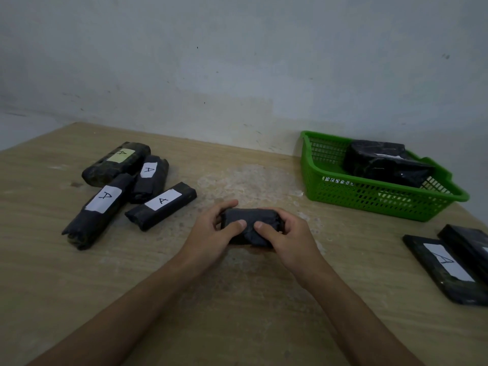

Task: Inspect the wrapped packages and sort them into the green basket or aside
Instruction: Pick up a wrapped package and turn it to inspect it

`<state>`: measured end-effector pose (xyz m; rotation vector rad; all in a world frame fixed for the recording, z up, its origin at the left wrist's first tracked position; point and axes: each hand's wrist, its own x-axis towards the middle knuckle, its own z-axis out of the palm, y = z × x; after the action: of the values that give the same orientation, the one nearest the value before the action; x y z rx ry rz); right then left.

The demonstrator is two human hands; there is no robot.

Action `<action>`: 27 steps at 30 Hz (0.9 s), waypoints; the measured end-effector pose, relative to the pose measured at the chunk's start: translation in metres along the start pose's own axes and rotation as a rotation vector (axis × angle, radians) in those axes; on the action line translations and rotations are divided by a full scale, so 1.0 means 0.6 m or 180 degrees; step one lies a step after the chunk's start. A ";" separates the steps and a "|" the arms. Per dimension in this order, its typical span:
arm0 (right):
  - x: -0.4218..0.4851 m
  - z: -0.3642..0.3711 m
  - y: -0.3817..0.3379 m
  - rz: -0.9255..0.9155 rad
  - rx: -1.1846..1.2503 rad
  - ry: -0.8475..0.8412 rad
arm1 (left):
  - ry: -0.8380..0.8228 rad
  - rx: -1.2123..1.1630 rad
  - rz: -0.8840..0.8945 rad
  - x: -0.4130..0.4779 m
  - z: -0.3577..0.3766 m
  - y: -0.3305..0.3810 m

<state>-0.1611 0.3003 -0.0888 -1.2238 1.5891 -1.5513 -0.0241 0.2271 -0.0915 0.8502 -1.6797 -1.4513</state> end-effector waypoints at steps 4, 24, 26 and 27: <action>-0.002 -0.003 -0.004 0.0185 0.0206 -0.0073 | -0.0098 0.0031 0.0079 -0.002 -0.001 -0.001; -0.012 -0.007 -0.018 -0.0546 -0.0314 -0.0234 | -0.0061 -0.0948 -0.0439 0.000 0.005 0.002; -0.012 -0.007 -0.018 -0.0525 -0.0299 -0.0227 | -0.0078 -0.0938 -0.0470 0.000 0.006 -0.001; -0.012 -0.006 -0.018 -0.0475 -0.0259 -0.0203 | -0.0070 -0.0954 -0.0477 0.001 0.006 -0.002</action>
<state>-0.1591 0.3097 -0.0789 -1.4510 1.5640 -1.5347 -0.0274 0.2280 -0.0927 0.8073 -1.3902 -1.7664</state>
